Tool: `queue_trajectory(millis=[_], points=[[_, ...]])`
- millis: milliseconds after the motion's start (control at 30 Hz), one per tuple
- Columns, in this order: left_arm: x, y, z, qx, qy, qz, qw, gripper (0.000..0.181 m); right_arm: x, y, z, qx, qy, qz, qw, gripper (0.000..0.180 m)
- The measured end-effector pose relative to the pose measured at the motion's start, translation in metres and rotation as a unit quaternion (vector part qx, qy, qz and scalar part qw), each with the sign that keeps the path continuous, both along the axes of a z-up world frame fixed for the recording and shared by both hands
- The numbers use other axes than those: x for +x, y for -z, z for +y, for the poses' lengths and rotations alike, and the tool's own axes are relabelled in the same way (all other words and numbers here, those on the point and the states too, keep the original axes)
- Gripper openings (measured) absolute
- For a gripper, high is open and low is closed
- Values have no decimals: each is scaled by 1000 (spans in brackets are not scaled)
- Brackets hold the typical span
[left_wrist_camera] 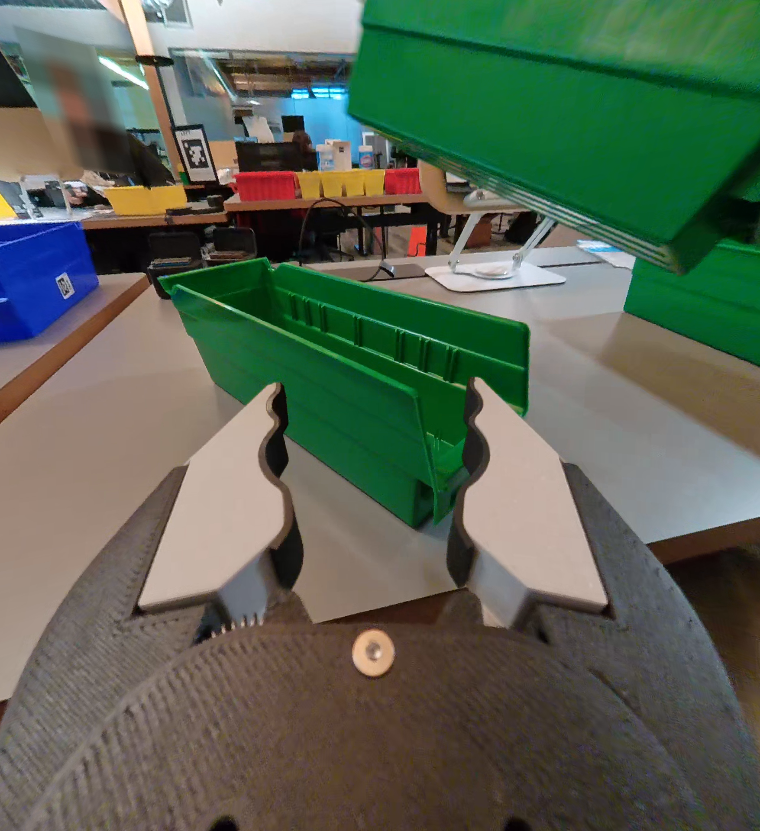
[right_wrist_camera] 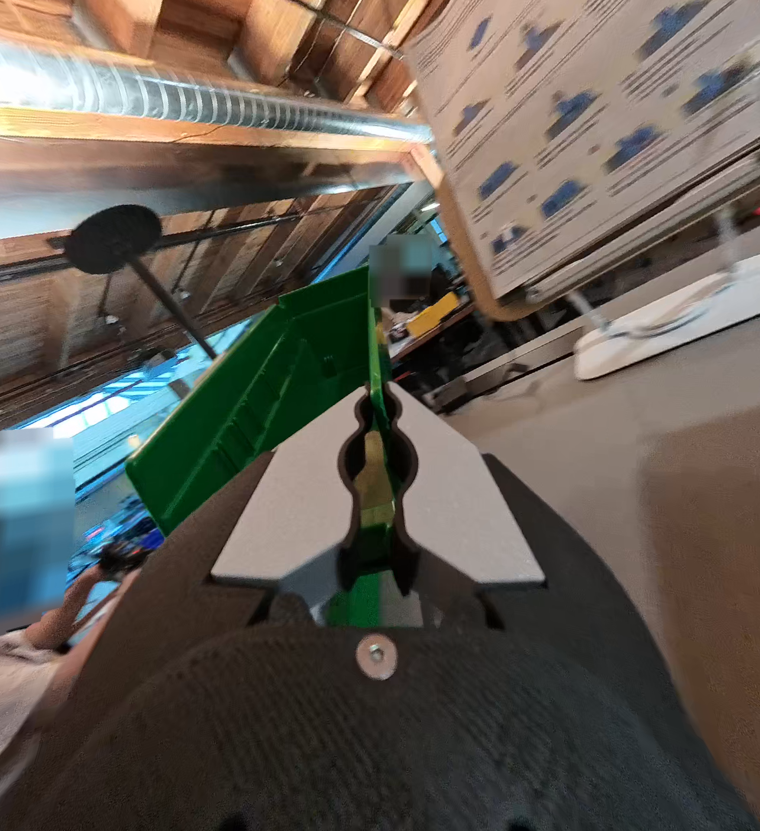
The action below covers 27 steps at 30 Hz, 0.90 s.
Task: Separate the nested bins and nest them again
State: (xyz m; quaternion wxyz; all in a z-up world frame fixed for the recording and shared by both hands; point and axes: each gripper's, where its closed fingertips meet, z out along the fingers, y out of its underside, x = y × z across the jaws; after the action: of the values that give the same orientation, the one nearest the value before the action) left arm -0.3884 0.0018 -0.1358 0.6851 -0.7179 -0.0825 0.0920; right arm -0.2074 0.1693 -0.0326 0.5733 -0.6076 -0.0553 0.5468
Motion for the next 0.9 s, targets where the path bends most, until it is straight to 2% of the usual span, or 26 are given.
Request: queue_trajectory(millis=[267,433,733,767,833,900], points=[[-11,11,4,-18,-22,-30,999,73,102,67,32,-1,170,-106,980,1],[-14,10,6,-9,-22,-54,998,72,128,108,34,-21,213,-164,963,2],[-15,19,21,-31,-28,-54,998,68,120,112,30,18,240,-212,947,4],[-15,21,23,-36,-25,-58,997,68,120,112,29,19,236,-210,949,8],[-12,22,26,-36,-14,-72,997,62,119,110,26,21,222,-207,953,28],[-11,22,28,-37,-6,-81,996,41,119,105,19,30,211,-213,954,42]])
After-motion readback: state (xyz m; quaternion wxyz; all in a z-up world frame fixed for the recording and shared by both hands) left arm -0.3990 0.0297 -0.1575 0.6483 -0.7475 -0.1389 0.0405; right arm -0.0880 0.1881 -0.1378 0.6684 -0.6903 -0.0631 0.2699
